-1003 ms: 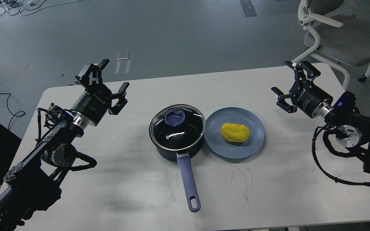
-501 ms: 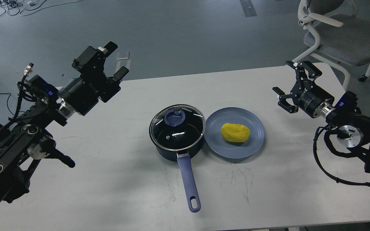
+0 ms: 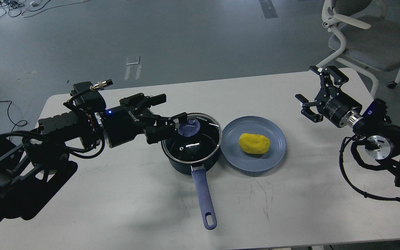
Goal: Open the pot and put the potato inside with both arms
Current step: 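Move the left gripper toward the glass lid knob on the saucepan, then close the left gripper on the lid knob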
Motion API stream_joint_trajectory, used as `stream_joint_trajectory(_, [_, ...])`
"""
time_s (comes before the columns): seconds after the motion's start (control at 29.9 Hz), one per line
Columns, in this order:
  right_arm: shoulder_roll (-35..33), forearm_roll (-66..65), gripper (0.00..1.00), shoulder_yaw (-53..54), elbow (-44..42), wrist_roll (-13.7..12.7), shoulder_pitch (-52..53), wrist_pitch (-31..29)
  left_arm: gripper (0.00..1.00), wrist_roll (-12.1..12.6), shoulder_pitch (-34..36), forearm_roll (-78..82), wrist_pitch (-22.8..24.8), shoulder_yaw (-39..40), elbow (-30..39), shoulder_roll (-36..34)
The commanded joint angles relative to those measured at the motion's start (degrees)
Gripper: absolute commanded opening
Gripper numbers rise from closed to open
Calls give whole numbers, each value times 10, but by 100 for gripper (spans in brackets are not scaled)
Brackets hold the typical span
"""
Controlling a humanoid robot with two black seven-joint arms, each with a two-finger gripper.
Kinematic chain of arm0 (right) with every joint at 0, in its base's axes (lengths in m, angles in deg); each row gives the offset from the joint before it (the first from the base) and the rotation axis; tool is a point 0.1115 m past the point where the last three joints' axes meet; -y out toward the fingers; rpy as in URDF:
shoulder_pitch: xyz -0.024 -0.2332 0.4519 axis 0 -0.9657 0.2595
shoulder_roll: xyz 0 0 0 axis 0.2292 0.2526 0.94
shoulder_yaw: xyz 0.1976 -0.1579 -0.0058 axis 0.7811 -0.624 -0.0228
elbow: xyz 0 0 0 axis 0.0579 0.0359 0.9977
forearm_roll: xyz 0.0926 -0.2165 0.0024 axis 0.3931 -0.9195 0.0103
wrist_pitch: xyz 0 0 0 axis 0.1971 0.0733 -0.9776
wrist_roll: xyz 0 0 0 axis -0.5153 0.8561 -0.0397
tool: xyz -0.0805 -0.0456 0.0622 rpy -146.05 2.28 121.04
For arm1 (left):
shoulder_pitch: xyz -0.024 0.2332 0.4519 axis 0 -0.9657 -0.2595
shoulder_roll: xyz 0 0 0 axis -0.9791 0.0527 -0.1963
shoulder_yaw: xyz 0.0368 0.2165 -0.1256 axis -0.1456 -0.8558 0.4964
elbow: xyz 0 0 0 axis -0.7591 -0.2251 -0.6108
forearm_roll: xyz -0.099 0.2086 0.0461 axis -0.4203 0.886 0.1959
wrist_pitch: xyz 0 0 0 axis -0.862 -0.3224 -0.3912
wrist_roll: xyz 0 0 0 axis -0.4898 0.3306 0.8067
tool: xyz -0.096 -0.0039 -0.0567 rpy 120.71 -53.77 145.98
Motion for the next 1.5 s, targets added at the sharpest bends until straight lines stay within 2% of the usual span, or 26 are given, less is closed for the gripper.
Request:
stream_joint_trajectory(0.0, [4,0,100,0,-10,0,1,0,98,0,4,29,-1,-11,-54,29])
stream_joint_trajectory(0.27, [2,0,100,0,-15,0,1,0,98,0,7,29,-1,-25,-106,68])
stream_joint_trajectory(0.77, [4,2,100,0,-15,0,-2,0,98,0,6,29,-2,-33,-145,109])
stream_joint_trajectory(1.47, [3,2,100,0,-15,0,-6,0,97,0,16,29,-4,-48,-180,125])
